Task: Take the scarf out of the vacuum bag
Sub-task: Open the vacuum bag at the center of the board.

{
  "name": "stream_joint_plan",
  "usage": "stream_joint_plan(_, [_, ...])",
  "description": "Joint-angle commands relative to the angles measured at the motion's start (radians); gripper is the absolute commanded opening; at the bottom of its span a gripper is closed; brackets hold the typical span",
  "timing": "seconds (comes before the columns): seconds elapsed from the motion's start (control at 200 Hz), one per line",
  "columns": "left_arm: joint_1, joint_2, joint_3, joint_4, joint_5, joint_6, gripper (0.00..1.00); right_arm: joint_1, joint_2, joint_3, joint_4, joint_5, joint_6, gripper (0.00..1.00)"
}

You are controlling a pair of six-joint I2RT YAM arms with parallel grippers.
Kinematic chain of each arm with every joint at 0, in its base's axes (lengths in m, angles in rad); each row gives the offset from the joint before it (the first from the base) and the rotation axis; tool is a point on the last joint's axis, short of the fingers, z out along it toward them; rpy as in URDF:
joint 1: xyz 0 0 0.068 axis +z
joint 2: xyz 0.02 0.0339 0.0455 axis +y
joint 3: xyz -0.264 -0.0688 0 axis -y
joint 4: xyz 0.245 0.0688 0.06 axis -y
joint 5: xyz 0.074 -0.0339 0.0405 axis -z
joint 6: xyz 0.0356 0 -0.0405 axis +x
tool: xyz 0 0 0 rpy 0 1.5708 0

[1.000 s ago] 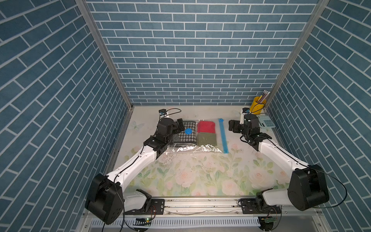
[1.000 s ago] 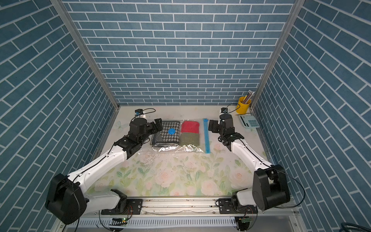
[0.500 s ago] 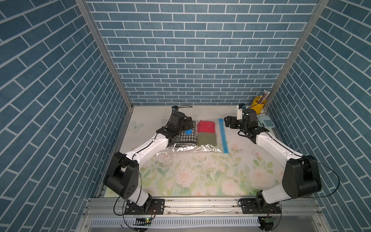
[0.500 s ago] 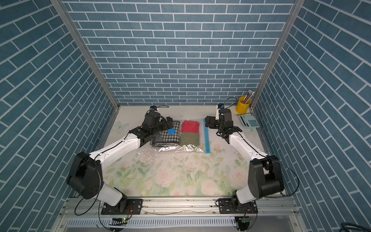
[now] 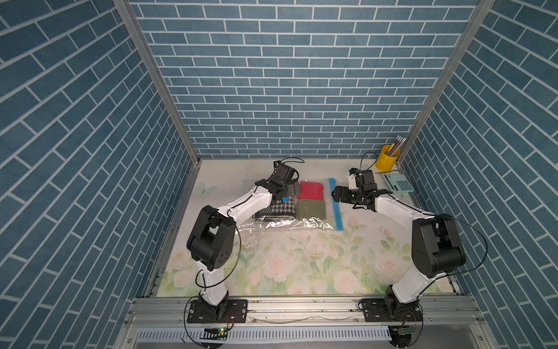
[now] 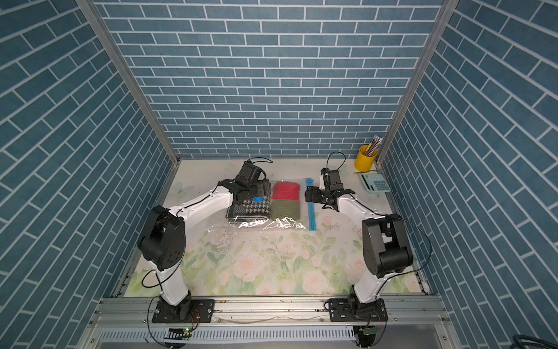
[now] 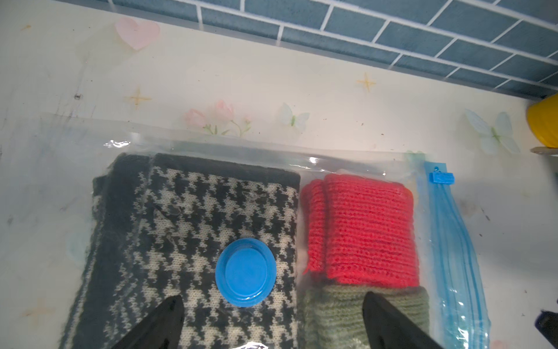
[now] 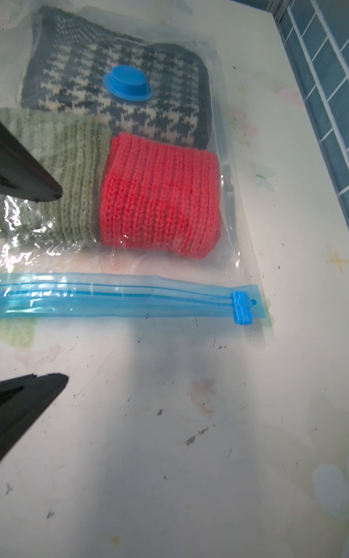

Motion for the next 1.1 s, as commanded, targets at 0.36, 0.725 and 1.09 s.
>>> stream_joint_plan(0.36, [-0.031,0.025,0.043,-0.076,-0.054,-0.033,0.98,-0.068,0.057,-0.05,0.081,-0.216,0.014,0.91])
stream_joint_plan(0.725, [-0.039,-0.174,-0.188,0.197,-0.061,-0.019,0.99,-0.066,0.099,-0.058,0.123,-0.321,0.015,0.9])
stream_joint_plan(1.09, [-0.039,-0.183,-0.172,0.253,-0.007,0.017,0.99,-0.056,0.102,-0.092,0.141,-0.317,0.015,0.89])
